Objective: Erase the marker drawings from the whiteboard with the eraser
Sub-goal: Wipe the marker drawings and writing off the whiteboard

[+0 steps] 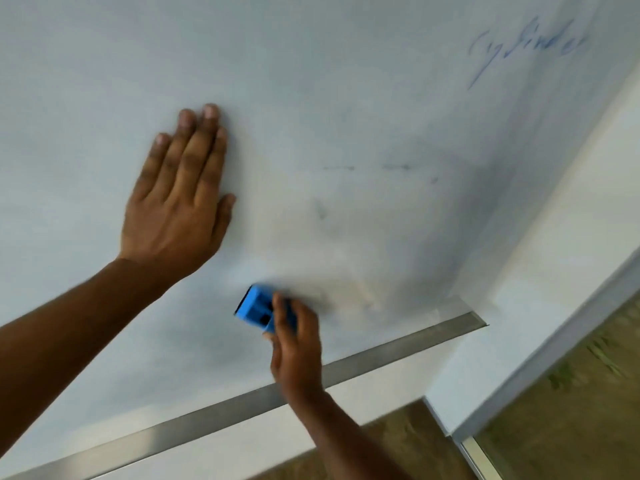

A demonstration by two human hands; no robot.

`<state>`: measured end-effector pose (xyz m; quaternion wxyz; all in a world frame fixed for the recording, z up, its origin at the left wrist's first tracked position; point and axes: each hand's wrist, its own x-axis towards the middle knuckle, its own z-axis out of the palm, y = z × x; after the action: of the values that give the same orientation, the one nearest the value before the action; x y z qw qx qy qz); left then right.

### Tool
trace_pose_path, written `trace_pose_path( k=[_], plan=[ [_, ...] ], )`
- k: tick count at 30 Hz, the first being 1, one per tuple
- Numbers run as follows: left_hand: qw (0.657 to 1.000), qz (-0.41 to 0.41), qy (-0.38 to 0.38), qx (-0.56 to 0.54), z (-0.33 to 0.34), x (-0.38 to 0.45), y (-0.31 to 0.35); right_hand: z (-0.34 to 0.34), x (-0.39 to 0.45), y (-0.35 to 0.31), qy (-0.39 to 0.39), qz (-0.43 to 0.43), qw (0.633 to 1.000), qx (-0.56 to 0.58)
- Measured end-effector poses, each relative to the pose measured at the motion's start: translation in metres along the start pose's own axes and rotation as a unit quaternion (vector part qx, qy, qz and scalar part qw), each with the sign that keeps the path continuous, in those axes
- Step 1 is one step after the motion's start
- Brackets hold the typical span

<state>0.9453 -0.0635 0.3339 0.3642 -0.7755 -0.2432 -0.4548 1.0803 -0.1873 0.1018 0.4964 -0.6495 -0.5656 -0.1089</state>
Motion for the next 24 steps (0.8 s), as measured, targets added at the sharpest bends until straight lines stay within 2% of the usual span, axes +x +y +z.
trace_pose_path(
  k=[3, 5, 7, 8, 10, 12, 15, 19, 24],
  plan=[
    [1.0, 0.008, -0.003, 0.013, -0.012, -0.027, -0.034, 0.021, -0.056, 0.005, -0.18, -0.004, 0.984, -0.009],
    [1.0, 0.013, 0.002, 0.029, -0.017, -0.041, -0.053, 0.021, -0.074, 0.009, -0.199, -0.06, 0.977, -0.051],
    [0.999, 0.026, 0.011, 0.045, -0.018, -0.049, -0.063, -0.003, -0.058, 0.008, -0.128, -0.019, 0.992, 0.005],
    [0.998, 0.034, 0.015, 0.055, -0.017, -0.051, -0.065, -0.016, -0.043, 0.011, -0.053, 0.003, 0.998, 0.018],
    [0.996, 0.04, 0.026, 0.078, -0.015, -0.057, -0.067, -0.045, 0.001, 0.018, 0.079, 0.05, 0.995, 0.035],
    [0.994, 0.045, 0.036, 0.098, -0.012, -0.062, -0.066, -0.083, 0.054, 0.025, 0.151, 0.045, 0.987, 0.018],
    [0.992, 0.046, 0.048, 0.108, -0.01, -0.063, -0.067, -0.126, 0.126, 0.016, 0.166, -0.079, 0.983, -0.031],
    [0.992, 0.039, 0.049, 0.106, -0.011, -0.063, -0.065, -0.153, 0.206, -0.025, 0.154, -0.246, 0.95, -0.115],
    [0.995, 0.028, 0.041, 0.088, -0.015, -0.061, -0.064, -0.159, 0.238, -0.041, 0.156, -0.293, 0.93, -0.158]
  ],
)
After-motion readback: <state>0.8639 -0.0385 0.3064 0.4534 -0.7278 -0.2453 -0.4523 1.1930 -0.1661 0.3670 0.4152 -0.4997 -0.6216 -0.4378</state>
